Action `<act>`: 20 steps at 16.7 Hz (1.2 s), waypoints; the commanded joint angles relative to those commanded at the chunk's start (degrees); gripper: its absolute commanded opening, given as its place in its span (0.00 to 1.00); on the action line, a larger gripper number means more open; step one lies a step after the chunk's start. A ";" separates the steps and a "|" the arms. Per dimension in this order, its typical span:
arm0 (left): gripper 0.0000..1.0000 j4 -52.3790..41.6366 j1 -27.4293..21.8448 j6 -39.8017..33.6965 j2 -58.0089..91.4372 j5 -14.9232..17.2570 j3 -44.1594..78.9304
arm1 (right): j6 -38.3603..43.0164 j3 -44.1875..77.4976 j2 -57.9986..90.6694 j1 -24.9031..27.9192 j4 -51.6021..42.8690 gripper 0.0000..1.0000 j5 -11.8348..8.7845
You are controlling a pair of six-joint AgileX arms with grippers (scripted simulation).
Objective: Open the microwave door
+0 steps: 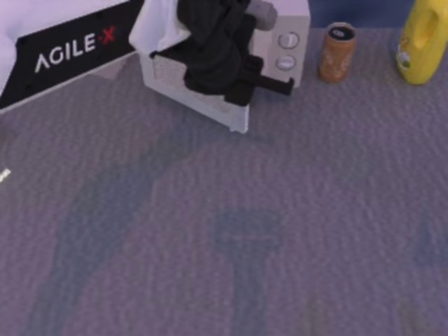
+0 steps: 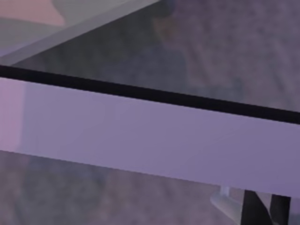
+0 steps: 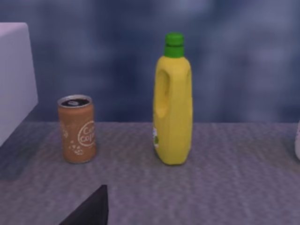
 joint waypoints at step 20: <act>0.00 2.49 2.05 7.70 -4.95 4.46 -7.15 | 0.00 0.00 0.00 0.00 0.00 1.00 0.00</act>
